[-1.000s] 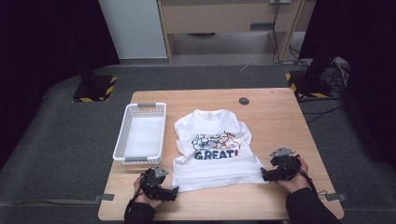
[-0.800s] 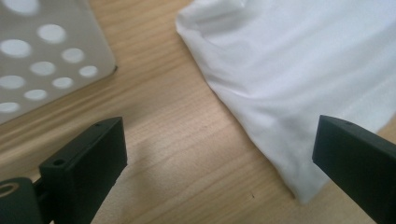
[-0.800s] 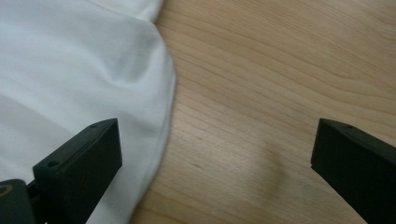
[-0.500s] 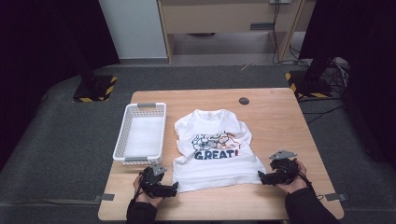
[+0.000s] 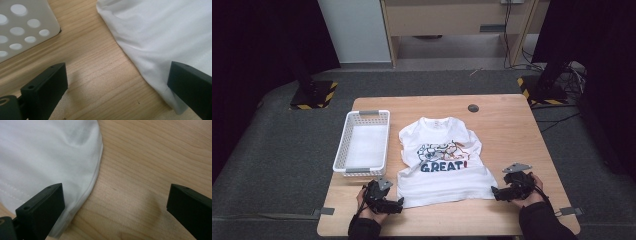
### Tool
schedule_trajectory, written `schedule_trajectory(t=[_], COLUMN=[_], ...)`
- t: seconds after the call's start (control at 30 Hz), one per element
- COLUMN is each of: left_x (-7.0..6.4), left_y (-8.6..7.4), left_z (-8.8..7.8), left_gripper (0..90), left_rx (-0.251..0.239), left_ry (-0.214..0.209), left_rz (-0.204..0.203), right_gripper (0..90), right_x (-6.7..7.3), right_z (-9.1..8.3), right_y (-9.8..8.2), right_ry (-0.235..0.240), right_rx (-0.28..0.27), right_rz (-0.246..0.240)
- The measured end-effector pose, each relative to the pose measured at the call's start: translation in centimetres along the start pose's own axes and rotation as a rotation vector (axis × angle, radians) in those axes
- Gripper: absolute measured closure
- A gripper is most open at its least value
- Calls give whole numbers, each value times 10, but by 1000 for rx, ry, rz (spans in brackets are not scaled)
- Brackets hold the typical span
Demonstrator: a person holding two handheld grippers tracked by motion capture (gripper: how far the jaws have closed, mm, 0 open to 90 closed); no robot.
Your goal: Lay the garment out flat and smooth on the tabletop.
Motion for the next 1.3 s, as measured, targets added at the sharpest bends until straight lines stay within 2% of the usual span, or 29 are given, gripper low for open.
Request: schedule_trajectory(t=[0.3, 0.53, 0.77, 0.97, 1.3], left_x=[-14, -27, -30, -33, -38], left_y=[0, -4, -9, -10, -14], left_z=[-1, -6, -7, -8, -10], left_gripper=[15, 15, 12, 10, 9], left_rx=[21, 36, 43, 41, 50], left_ry=[-3, -1, -34, -39, -58], left_rz=[19, 59, 54, 69, 66], right_gripper=[15, 15, 14, 14, 21], right_x=[-1, -1, -3, -2, -1], right_z=[-9, -16, -22, -26, -28], right_y=[-16, -26, -36, -42, -45], right_ry=[13, 12, 22, 28, 31], right_rx=[12, 23, 35, 42, 53], right_rz=[-16, -38, -52, -59, -62])
Point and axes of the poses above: each handheld gripper's, and its own axes: z roughly forward along the jaws, y roughly out of its top, x roughly to its left, the point moved 7 cm from there along z, roughly forward along the jaws, and after that the axes turned 6 degrees about x, right-handed, at the moved point
